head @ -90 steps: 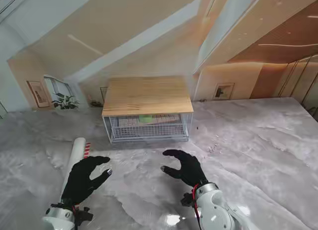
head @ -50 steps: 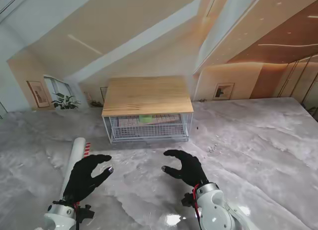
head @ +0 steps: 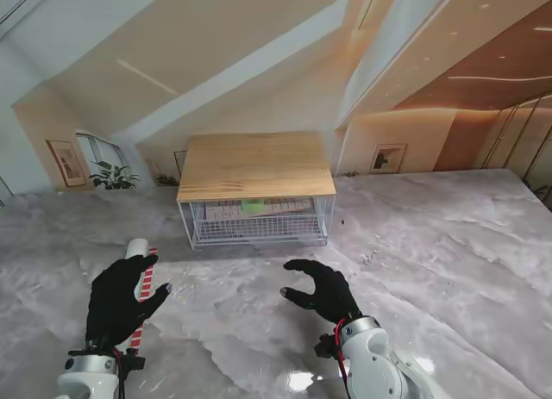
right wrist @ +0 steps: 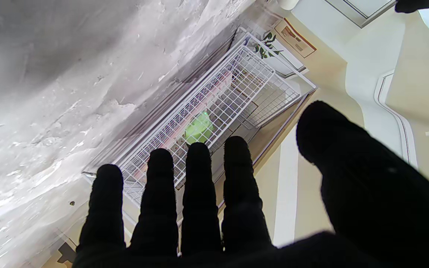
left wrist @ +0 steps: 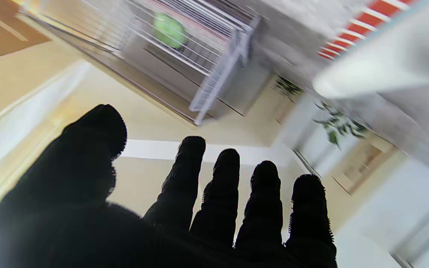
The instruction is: Unroll the mouse pad and set up the keyboard and mouse from the tabletop organizer
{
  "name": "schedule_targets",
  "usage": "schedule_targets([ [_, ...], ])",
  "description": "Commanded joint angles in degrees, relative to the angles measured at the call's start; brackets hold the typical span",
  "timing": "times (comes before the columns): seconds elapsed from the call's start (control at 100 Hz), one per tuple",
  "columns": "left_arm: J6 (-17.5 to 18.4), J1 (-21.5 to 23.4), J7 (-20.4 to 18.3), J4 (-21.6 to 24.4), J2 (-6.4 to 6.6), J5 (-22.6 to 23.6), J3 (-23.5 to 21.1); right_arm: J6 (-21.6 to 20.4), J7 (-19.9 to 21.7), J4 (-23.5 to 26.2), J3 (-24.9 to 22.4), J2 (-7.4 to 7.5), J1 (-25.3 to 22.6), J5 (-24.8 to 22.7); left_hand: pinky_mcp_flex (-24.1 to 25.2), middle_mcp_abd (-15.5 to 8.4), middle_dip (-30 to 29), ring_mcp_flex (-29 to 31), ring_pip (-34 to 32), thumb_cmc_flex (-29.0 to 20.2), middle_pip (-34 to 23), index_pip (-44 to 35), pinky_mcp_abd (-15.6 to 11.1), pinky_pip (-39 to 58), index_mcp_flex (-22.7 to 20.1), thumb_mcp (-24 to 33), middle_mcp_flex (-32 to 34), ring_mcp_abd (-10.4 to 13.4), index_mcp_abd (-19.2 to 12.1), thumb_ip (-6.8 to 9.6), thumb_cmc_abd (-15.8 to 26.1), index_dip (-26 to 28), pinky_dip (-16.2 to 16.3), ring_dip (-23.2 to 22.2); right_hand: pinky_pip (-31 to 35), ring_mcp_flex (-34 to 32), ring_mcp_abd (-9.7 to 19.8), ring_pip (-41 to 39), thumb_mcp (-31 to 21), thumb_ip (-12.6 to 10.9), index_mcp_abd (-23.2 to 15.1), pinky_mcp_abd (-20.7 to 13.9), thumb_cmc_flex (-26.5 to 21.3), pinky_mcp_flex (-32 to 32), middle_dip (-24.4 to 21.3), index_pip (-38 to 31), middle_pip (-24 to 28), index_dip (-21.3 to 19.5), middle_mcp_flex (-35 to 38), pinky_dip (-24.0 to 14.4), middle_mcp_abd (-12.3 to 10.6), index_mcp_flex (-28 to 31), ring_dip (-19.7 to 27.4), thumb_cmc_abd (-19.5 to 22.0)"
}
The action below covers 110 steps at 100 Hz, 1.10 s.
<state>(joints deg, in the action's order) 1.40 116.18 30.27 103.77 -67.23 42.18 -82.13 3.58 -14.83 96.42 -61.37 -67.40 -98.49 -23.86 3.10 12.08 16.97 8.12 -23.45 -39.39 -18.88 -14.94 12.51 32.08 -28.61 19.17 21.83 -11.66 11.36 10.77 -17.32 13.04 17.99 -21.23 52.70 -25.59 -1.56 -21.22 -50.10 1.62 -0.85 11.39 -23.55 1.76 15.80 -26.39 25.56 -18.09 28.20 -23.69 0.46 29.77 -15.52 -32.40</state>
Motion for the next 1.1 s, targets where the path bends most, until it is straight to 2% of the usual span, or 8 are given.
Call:
schedule_targets([
  [0.0,0.1,0.3,-0.1,0.4,-0.31,0.8,-0.7,-0.3,0.7,0.0,0.3,-0.19,-0.2,0.2,0.5,-1.6,0.0,-2.3,2.3,-1.0,-0.2,-0.3,-1.8,-2.2,3.2,1.1,-3.3,2.0,0.2,1.29,-1.5,-0.2,-0.5,1.0,-0.8,2.0,0.9,0.3,0.8,-0.8,-0.2,-0.2,0.8,-0.8,-0.8,0.5,-0.6,-0.2,-0.2,-1.3,-0.2,0.6,0.1,1.3],
  [0.16,-7.7,-0.2,1.3,-0.1,-0.12,5.4,-1.4,-0.4,0.8,-0.2,0.5,-0.21,0.0,0.5,0.8,-1.8,-0.1,-3.2,6.7,-1.3,-0.5,-0.7,-2.1,-6.0,7.2,1.4,-7.3,1.7,0.9,1.04,-4.9,-0.5,0.0,1.4,-0.8,1.9,0.9,0.2,0.8,-0.8,-0.2,-0.3,0.8,-0.8,-0.8,0.5,-0.6,-0.2,-0.2,-1.3,-0.1,0.7,0.0,1.3],
  [0.21,-10.0,-0.3,0.7,-0.1,0.03,6.3,-1.6,-0.3,0.9,-0.3,0.6,-0.22,0.1,0.6,0.8,-1.4,-0.3,-3.2,8.2,-0.5,-0.8,-0.6,-2.1,-7.8,7.8,2.7,-7.9,1.0,1.4,0.54,-6.2,-1.0,1.8,-0.1,-0.8,1.9,0.8,0.2,0.8,-0.8,-0.2,-0.2,0.8,-0.8,-0.8,0.5,-0.6,-0.2,-0.2,-1.3,-0.1,0.7,0.0,1.2],
  [0.34,-16.6,0.1,-4.0,1.0,0.49,7.4,-2.0,-0.1,1.1,-0.5,1.0,-0.25,0.4,0.9,0.7,0.0,-0.9,-3.6,8.6,0.0,0.2,1.4,-1.6,-7.8,8.9,1.7,-8.6,-0.8,3.2,-0.85,-7.6,-2.1,3.3,-0.6,-0.8,1.9,0.8,0.2,0.8,-0.8,-0.3,-0.2,0.8,-0.9,-0.8,0.5,-0.6,-0.2,-0.3,-1.3,-0.2,0.6,0.0,1.3],
  [0.42,-19.3,0.1,-6.8,1.3,0.75,7.6,-2.3,-0.1,1.2,-0.8,1.3,-0.28,0.8,1.1,0.5,0.5,-1.1,-3.6,8.4,0.0,0.5,2.2,-1.4,-6.6,9.1,0.4,-8.8,-1.8,4.3,-1.59,-8.1,-2.7,4.4,-1.0,-0.8,2.0,0.8,0.2,0.8,-0.8,-0.2,-0.2,0.8,-0.8,-0.8,0.5,-0.6,-0.2,-0.3,-1.3,-0.2,0.6,0.0,1.2],
  [0.68,-24.2,-1.1,-13.3,-0.1,1.66,8.5,-2.3,0.4,1.5,-1.3,2.4,-0.39,1.7,1.6,0.1,1.8,-1.5,-3.3,7.2,-0.1,1.4,3.3,-0.8,-4.7,9.9,-2.0,-9.2,-3.2,5.5,-2.83,-9.3,-3.1,4.5,-1.1,-0.8,2.0,0.8,0.2,0.8,-0.8,-0.2,-0.2,0.8,-0.8,-0.8,0.5,-0.5,-0.2,-0.3,-1.3,-0.2,0.5,0.1,1.3],
  [0.92,-26.3,-3.6,-16.3,-3.0,2.32,9.5,-0.8,0.5,1.7,-1.8,2.9,-0.43,2.2,1.9,0.3,2.9,-1.7,-2.9,3.1,-0.6,1.2,4.4,0.5,2.1,10.8,-4.3,-9.5,-5.1,7.1,-3.24,-9.6,-3.2,3.6,-1.5,-0.8,2.0,0.8,0.2,0.8,-0.7,-0.3,-0.2,0.8,-0.9,-0.8,0.4,-0.5,-0.2,-0.3,-1.3,-0.2,0.5,0.0,1.3],
  [1.09,-27.4,-5.6,-18.1,-4.7,2.77,10.3,0.6,0.5,1.8,-1.9,2.9,-0.44,2.3,2.0,0.8,4.2,-1.7,-2.8,-1.6,-0.8,0.9,4.6,1.3,9.2,10.7,-5.4,-8.9,-6.8,8.2,-3.04,-9.5,-3.4,4.2,-2.3,-0.8,2.0,0.8,0.2,0.7,-0.8,-0.3,-0.2,0.8,-0.9,-0.8,0.4,-0.5,-0.2,-0.4,-1.3,-0.2,0.5,0.1,1.3],
])
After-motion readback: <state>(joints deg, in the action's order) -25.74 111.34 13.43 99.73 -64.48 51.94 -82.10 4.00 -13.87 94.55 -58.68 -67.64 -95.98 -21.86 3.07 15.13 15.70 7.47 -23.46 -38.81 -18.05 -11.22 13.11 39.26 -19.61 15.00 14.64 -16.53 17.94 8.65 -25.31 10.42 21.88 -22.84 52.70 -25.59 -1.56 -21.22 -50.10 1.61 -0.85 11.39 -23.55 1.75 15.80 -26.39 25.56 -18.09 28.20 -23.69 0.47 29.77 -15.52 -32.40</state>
